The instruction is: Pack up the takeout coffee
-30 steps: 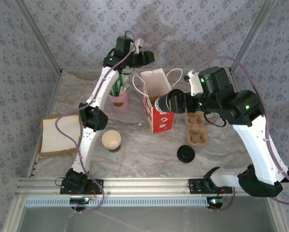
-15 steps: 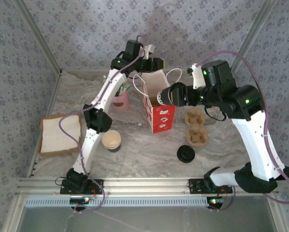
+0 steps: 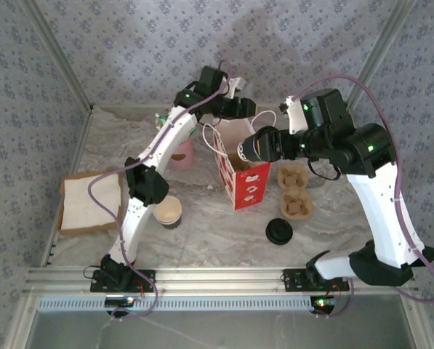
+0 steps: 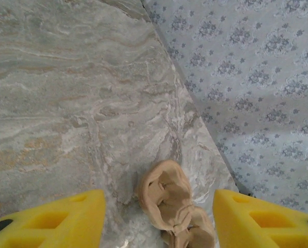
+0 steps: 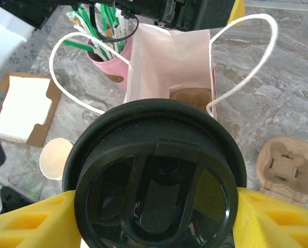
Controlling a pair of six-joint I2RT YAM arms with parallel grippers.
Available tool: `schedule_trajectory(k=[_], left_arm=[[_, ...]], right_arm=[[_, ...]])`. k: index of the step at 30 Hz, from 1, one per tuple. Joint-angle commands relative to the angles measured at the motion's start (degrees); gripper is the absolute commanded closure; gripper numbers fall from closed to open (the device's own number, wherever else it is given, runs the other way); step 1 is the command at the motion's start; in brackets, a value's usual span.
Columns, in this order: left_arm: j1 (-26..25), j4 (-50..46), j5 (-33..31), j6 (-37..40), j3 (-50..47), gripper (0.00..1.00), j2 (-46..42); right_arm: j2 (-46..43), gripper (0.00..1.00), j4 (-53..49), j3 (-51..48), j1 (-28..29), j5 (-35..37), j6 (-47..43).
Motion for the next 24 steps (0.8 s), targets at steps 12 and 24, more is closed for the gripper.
schedule_trajectory(k=[12,24], left_arm=[[-3.2,18.0,0.2,-2.8,-28.4,0.42,-18.4],[-2.7,24.0,0.2,-5.0,-36.7,0.39,-24.9]], right_arm=[[3.6,0.31,-10.6,3.5,4.4,5.4,-2.3],[9.7,0.31,-18.3,7.8,13.1,13.8,-1.9]])
